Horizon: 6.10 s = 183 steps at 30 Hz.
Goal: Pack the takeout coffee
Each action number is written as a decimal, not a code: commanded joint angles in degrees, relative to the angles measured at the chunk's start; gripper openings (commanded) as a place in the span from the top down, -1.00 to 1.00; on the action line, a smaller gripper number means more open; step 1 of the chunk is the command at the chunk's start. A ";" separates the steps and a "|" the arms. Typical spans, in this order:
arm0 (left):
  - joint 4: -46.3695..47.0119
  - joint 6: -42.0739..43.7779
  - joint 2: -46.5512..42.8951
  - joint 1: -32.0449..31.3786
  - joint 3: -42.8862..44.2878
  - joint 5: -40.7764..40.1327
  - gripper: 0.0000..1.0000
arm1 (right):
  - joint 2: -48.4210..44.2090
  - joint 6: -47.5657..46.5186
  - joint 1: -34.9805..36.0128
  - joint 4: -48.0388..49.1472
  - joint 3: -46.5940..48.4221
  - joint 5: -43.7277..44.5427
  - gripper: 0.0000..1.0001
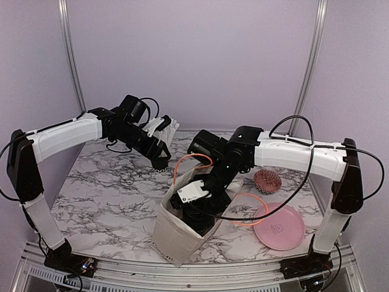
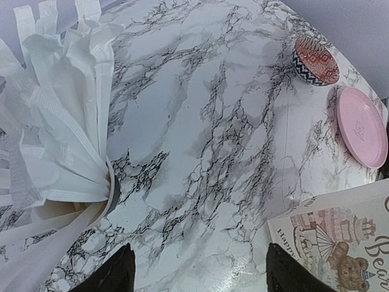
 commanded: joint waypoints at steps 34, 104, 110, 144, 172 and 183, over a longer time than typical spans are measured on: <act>-4.34 1.32 -7.94 0.81 2.10 -4.34 -0.55 | 0.50 5.49 -8.30 -7.23 10.43 -3.84 -0.97; -2.69 1.98 -13.61 -26.40 4.43 -16.69 1.00 | -13.73 1.29 -28.37 -9.16 29.02 -0.76 -0.89; 3.10 0.59 -19.62 -34.72 -3.40 -28.21 1.00 | -13.20 1.66 -29.48 -9.15 26.12 -1.25 -0.88; 4.38 -0.79 -16.75 -35.37 -4.95 -34.87 1.00 | -12.88 2.21 -29.48 -10.90 23.88 -3.45 -0.87; 0.60 -4.35 -11.41 -10.85 8.85 -38.04 -0.39 | -14.35 1.33 -32.91 -10.23 21.83 -4.41 -0.87; 0.43 -13.77 -4.68 5.23 9.11 -20.47 -0.07 | -11.78 3.53 -44.61 -6.80 18.76 -19.06 -0.73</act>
